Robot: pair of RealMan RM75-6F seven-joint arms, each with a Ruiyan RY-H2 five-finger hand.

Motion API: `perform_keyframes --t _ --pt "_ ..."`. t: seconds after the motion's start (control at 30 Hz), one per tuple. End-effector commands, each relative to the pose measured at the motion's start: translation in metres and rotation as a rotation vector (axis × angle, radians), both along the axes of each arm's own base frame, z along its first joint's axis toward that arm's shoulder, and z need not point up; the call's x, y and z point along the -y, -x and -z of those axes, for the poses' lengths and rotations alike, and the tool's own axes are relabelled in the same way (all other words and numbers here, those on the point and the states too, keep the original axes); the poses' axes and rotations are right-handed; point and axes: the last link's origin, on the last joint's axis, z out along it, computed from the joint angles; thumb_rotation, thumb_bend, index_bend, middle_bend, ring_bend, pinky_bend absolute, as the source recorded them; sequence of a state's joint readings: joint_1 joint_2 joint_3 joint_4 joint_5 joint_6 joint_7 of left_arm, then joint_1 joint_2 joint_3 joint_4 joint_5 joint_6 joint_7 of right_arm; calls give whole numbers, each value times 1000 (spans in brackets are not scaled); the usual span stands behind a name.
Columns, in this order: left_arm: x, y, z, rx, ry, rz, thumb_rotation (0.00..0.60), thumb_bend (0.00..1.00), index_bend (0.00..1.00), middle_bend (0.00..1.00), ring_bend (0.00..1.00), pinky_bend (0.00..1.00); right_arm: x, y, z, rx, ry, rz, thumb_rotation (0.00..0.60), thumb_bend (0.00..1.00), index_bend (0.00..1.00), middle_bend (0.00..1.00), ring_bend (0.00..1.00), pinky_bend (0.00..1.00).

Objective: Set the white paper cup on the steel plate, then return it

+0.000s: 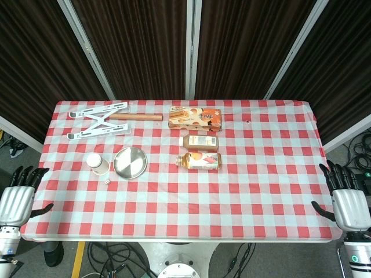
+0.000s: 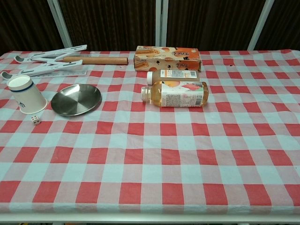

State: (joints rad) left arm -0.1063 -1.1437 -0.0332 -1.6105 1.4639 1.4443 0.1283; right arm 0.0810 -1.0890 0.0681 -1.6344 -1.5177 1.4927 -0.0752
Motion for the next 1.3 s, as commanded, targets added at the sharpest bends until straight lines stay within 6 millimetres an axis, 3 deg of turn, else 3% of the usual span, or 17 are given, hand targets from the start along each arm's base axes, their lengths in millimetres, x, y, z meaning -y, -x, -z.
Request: perform_keyframes --t 0.03,0.37,0.53,0.67,0.93,1.1,1.3 --pt "1 1 1 -2 -2 0 600 0 137 147 76 14 -1 1 1 3 -4 4 600 87 0 0 0 0" --pt "-2 -1 3 14 -13 40 600 0 137 147 76 14 -4 0 -6 7 19 -17 600 87 0 0 0 0" --pt "-17 -9 9 48 28 115 600 0 155 171 87 34 -3 -2 -11 4 36 -29 600 88 0 0 0 0" --pt "-38 -19 18 64 88 184 600 0 250 314 222 185 -1 -5 -14 1 46 -44 600 87 0 0 0 0" --pt "-86 -32 53 70 274 238 600 5 434 638 572 617 -2 -6 -19 2 65 -56 600 86 0 9 0 0" --pt "-107 -28 78 41 336 215 600 62 463 773 756 849 -2 -4 -18 6 63 -49 600 86 0 25 0 0" --pt "-115 -18 103 4 359 183 600 89 459 871 873 956 2 -5 -17 7 59 -48 600 85 0 27 0 0"
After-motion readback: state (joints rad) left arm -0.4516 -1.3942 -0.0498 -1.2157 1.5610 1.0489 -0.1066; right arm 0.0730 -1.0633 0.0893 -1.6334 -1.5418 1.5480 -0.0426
